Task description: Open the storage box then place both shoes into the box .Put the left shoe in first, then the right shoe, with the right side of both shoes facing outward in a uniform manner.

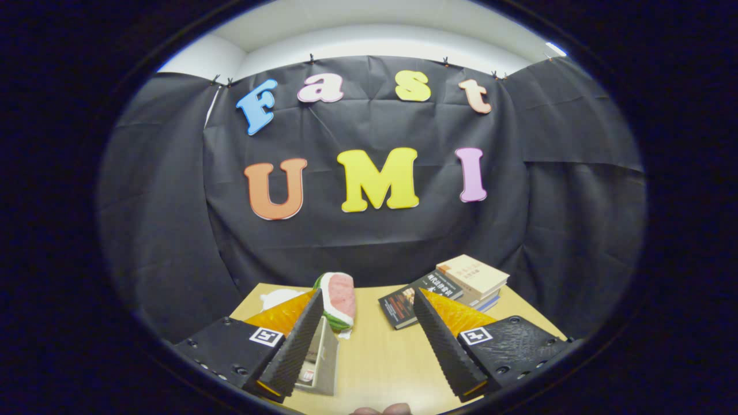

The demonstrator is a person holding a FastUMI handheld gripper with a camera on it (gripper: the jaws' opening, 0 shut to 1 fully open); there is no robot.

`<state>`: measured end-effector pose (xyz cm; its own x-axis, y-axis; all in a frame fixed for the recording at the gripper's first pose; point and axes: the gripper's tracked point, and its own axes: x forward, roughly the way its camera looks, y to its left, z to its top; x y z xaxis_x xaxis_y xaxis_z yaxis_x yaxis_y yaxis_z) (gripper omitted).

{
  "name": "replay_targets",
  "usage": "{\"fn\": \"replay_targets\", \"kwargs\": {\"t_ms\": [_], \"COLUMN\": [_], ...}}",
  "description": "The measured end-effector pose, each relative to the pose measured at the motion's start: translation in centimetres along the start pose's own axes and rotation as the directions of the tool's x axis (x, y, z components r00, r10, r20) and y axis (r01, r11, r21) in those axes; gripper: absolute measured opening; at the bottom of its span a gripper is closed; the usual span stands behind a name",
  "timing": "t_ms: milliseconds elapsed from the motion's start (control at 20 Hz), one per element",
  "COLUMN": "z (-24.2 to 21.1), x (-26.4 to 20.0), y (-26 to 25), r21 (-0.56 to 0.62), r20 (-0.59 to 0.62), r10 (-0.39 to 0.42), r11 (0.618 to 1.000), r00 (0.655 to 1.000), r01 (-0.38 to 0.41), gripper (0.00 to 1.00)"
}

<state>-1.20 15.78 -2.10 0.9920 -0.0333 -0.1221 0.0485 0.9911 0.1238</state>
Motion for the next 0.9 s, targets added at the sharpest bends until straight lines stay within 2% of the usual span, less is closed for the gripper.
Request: {"fn": "replay_targets", "kwargs": {"t_ms": [300, 900], "z": [1.6, 2.1], "x": [-2.7, -3.5], "y": [-3.2, -2.9], "r21": [0.027, 0.037], "r20": [0.065, 0.104], "r10": [-0.015, 0.018], "r11": [1.000, 0.999], "r00": [0.998, 0.994], "r01": [0.013, -0.022], "gripper": [0.95, 0.95]}}
